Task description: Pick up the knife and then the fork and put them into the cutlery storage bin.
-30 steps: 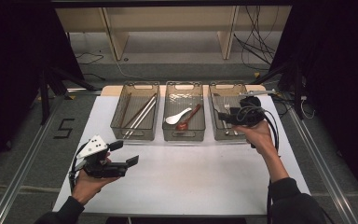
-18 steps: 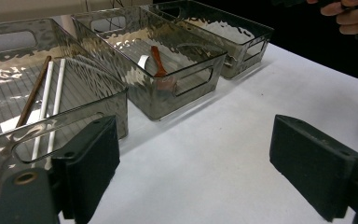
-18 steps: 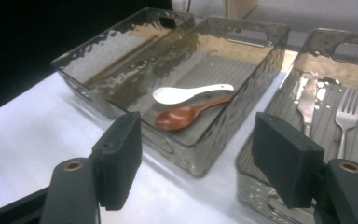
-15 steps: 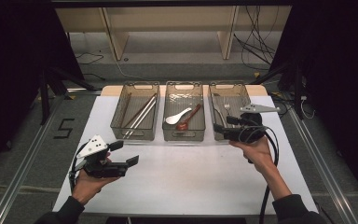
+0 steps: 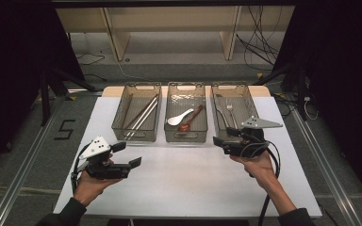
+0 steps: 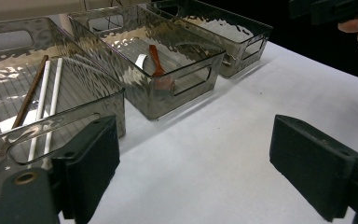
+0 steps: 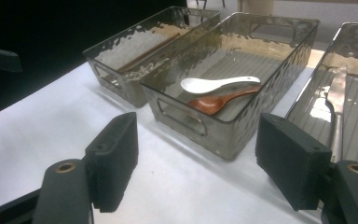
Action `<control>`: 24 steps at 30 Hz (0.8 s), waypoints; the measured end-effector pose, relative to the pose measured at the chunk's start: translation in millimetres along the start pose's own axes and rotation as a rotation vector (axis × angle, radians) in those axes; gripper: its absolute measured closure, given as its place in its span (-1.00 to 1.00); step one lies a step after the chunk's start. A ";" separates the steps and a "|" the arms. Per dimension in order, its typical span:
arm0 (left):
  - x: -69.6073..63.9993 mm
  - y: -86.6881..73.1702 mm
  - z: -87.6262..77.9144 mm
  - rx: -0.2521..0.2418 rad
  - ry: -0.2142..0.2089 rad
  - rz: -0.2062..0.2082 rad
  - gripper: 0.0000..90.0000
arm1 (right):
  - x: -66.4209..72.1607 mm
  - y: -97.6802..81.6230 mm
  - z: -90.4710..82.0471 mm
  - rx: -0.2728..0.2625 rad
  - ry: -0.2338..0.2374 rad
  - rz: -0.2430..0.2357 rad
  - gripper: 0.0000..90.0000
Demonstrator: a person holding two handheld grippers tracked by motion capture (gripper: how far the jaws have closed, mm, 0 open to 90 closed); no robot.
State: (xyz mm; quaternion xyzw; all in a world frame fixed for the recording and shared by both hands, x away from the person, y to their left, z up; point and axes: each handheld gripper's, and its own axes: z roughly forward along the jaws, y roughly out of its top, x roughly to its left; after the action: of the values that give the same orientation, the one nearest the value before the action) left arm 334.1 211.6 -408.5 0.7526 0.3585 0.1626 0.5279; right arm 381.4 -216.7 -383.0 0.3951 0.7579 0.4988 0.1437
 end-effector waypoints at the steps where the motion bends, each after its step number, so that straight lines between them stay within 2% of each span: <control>1: 0.0 -0.4 -0.4 0.006 -0.001 0.006 -0.66 | 0.8 -0.9 -1.1 0.001 0.000 0.001 -0.32; 6: 0.0 -2.0 -3.2 0.005 -0.009 0.002 -0.66 | 5.0 -11.3 -9.3 -0.017 -0.006 -0.004 -0.33; 9: 2.6 -2.0 -4.4 -0.012 -0.023 -0.025 -0.66 | 8.6 -16.9 -13.0 -0.024 -0.005 -0.001 -0.34; 16: 1.9 -1.9 -3.7 -0.004 -0.026 -0.019 -0.66 | 17.7 -26.8 -18.1 -0.043 0.009 -0.020 -0.39; 20: 1.2 -1.9 -3.4 -0.005 -0.028 -0.022 -0.66 | 19.8 -31.4 -21.2 -0.037 -0.012 -0.044 -0.47; 24: -0.1 -2.1 -3.0 -0.003 -0.034 -0.018 -0.66 | 19.5 -36.4 -26.7 -0.042 -0.017 -0.034 -0.50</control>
State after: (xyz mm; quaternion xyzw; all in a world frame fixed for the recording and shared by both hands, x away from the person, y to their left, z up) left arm 331.4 213.9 -409.3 0.7512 0.3559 0.1456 0.5365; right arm 335.9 -226.3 -398.9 0.3830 0.7527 0.5087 0.1668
